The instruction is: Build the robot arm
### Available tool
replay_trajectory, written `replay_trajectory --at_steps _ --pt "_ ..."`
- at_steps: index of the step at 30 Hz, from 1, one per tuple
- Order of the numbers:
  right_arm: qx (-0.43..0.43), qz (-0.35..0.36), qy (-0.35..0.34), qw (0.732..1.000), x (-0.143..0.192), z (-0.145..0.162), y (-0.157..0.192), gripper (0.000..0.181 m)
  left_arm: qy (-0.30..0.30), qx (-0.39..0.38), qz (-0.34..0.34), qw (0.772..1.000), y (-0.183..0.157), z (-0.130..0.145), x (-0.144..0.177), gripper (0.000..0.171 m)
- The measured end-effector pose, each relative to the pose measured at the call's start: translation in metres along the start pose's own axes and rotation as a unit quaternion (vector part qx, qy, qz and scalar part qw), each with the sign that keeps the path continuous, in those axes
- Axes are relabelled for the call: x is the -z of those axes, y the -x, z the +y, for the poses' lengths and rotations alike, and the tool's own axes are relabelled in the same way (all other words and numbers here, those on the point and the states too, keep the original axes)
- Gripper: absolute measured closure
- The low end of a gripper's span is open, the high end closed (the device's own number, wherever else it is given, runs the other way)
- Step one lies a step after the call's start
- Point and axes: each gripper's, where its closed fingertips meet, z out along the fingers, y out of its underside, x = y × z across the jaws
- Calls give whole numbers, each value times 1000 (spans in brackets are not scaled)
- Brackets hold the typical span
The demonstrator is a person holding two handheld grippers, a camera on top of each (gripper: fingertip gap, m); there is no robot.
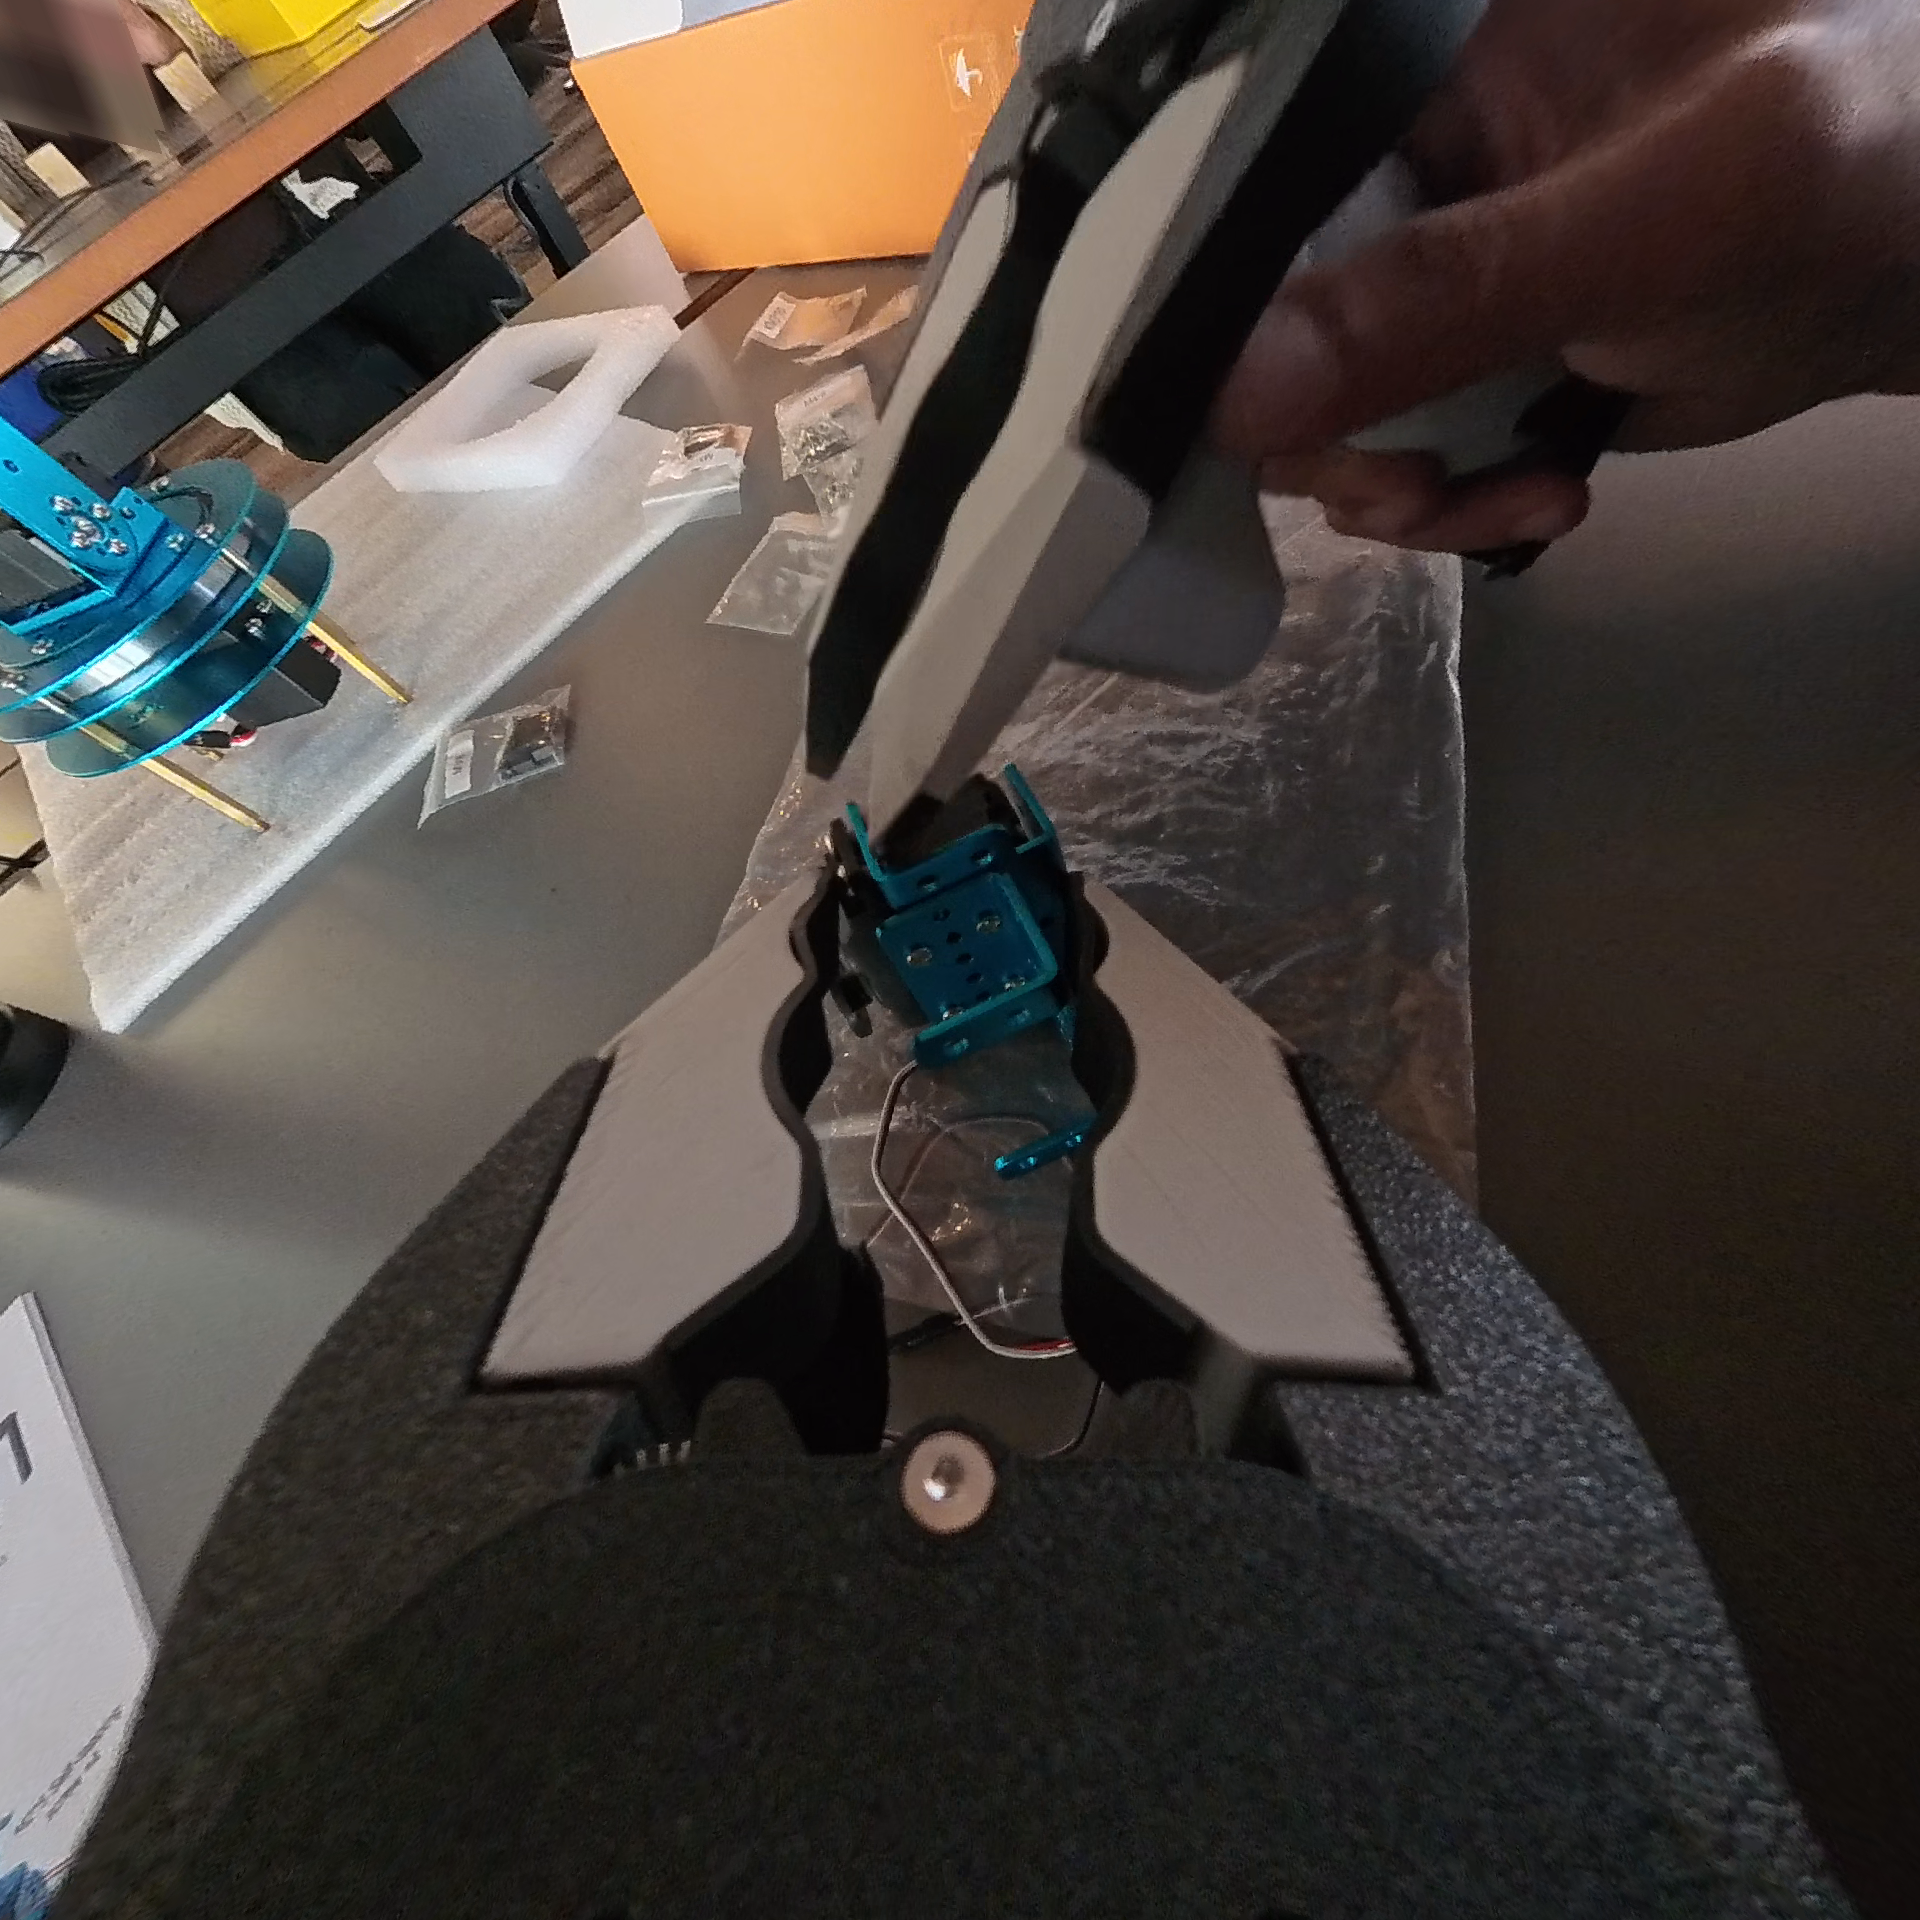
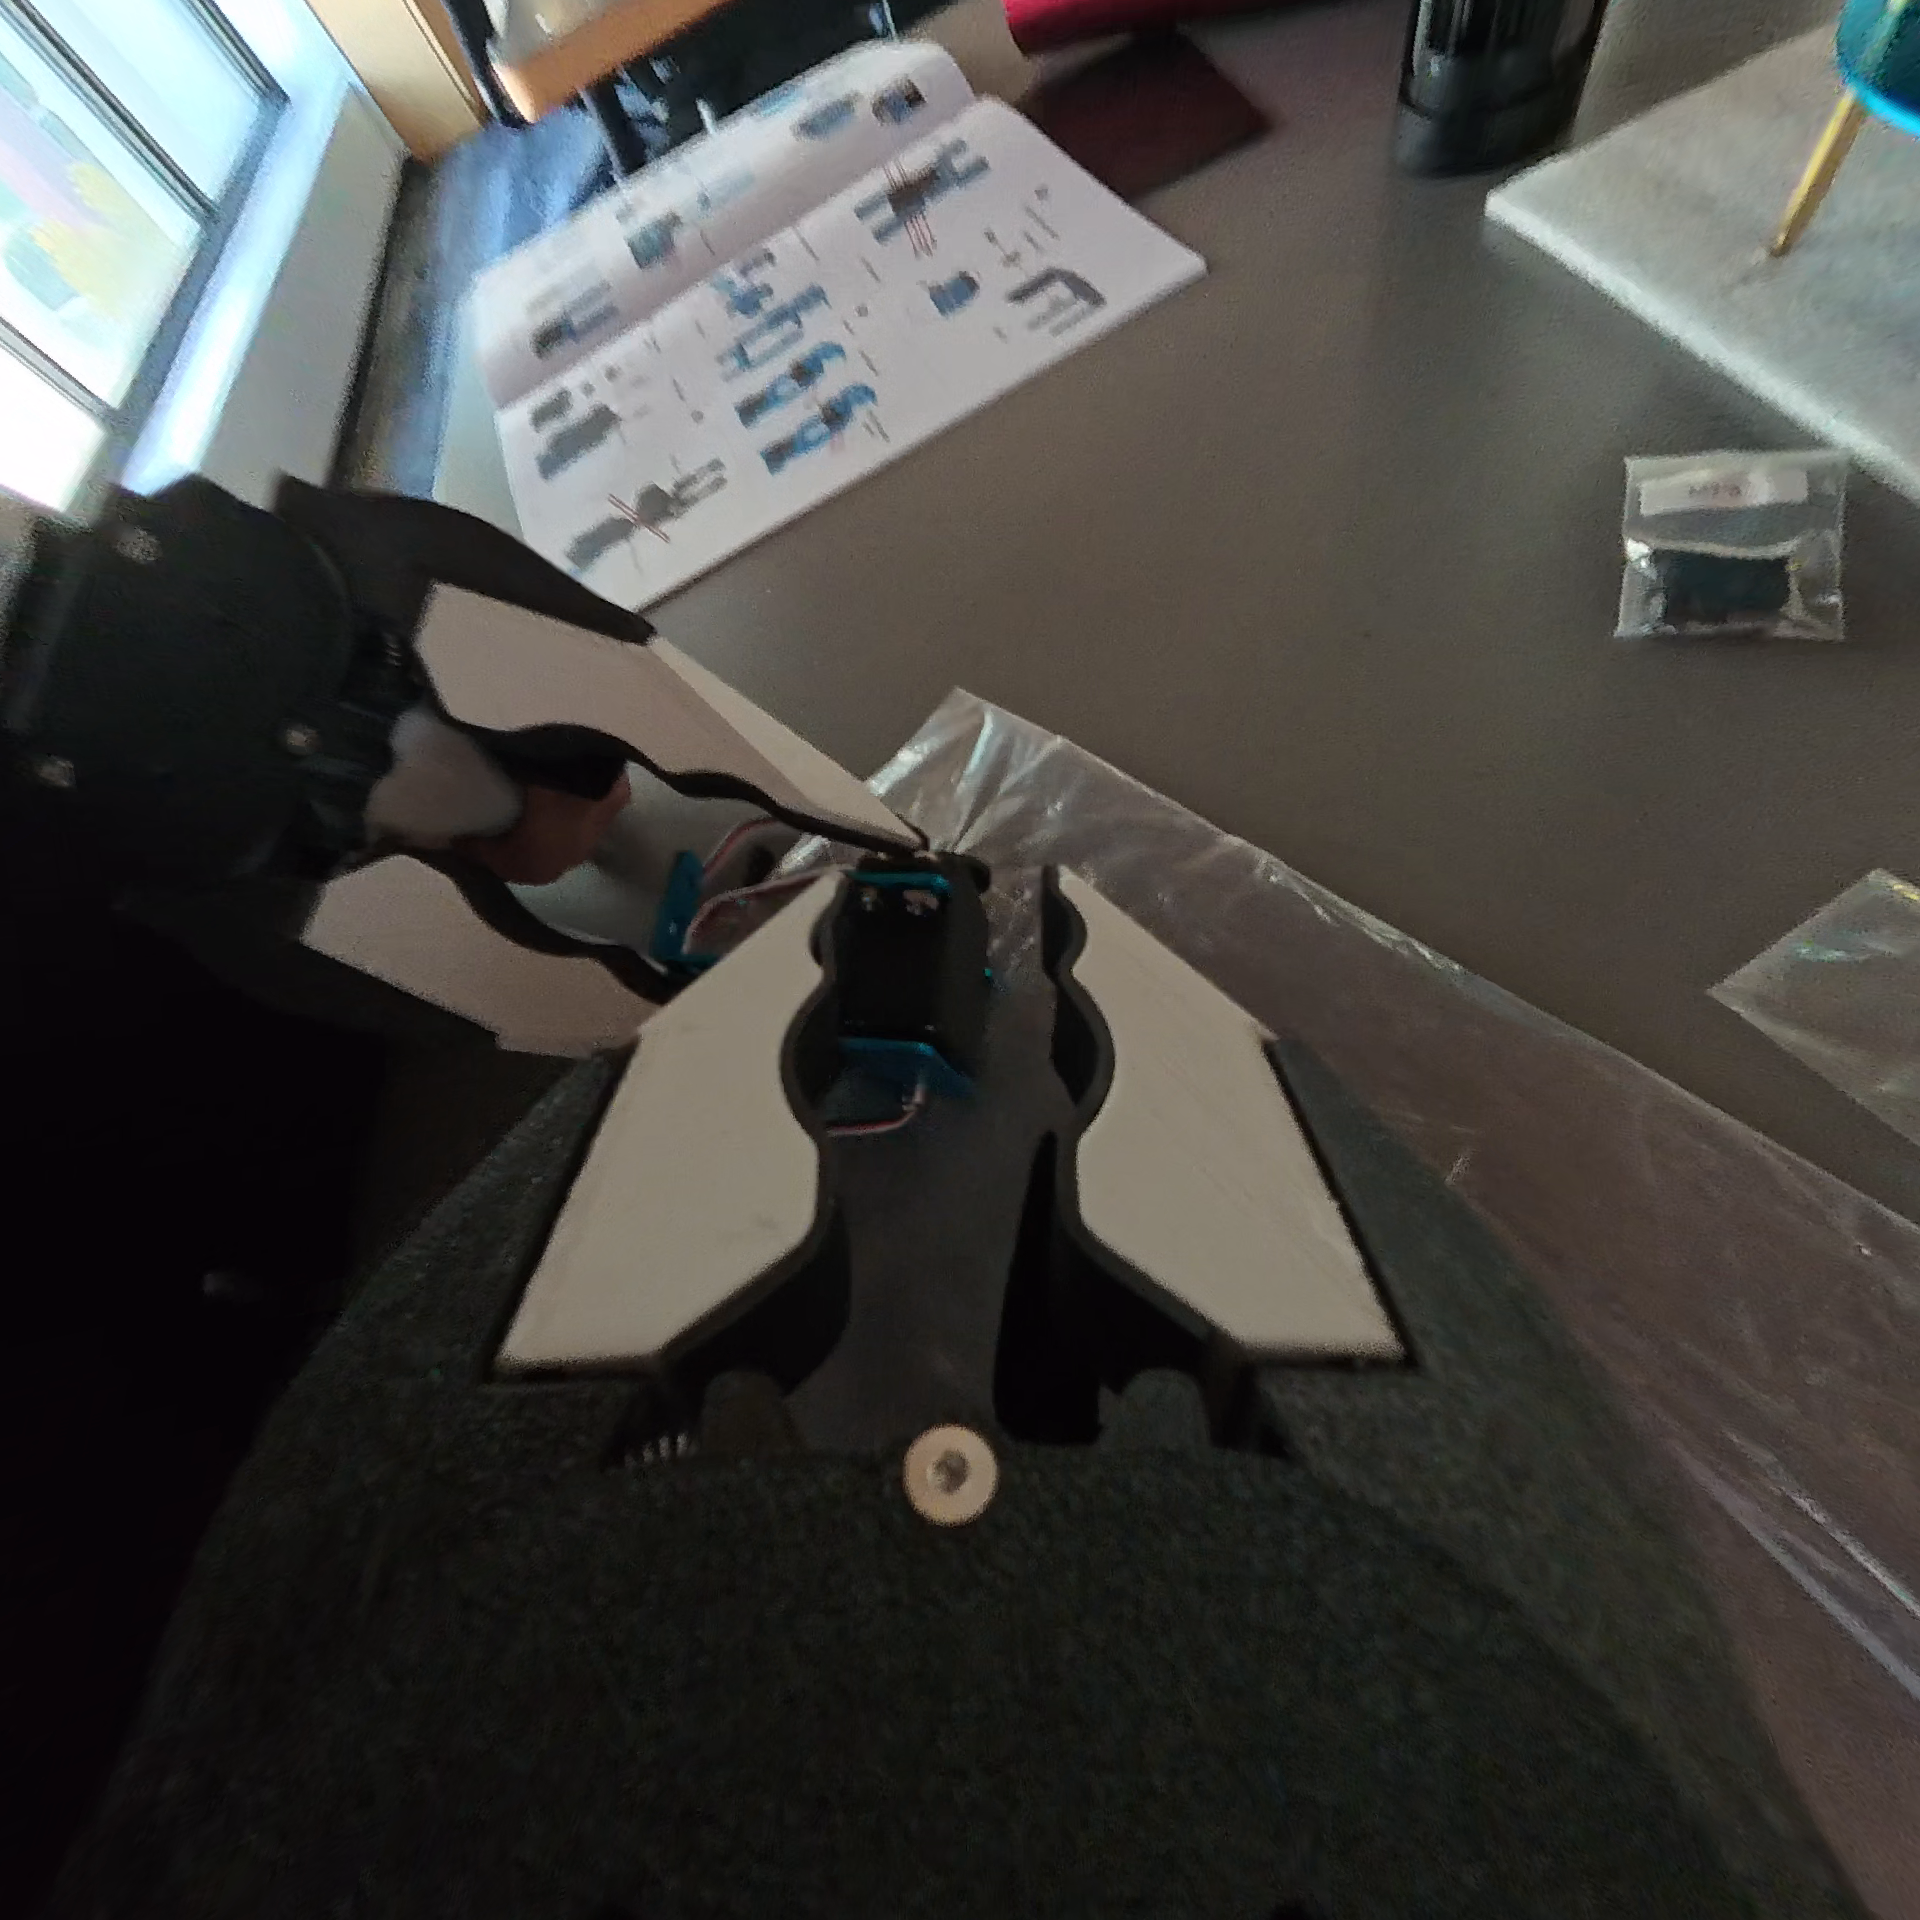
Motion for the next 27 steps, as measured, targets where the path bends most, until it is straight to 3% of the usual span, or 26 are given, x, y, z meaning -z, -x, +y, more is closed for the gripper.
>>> replay_trajectory --at_steps 5,10,13,16,19,27 --pt "-28 -8 -6 1000 1 0 -7 139 -1 -1 -1 1000 0 0 0 129" --pt "-15 3 -18 1000 6 -2 -9 155 -1 -3 -3 1000 0 0 0 128" --pt "-52 -49 -48 996 18 -11 -3 163 0 -3 -7 1000 0 0 1 128" --pt "-88 -87 -62 990 25 -13 -1 156 4 -4 -18 1000 0 0 0 127" --pt "-102 -131 20 986 15 15 12 133 11 3 -33 999 0 0 0 128" --pt "-40 -74 13 996 7 8 14 151 21 -32 -76 996 -4 -3 -5 126"
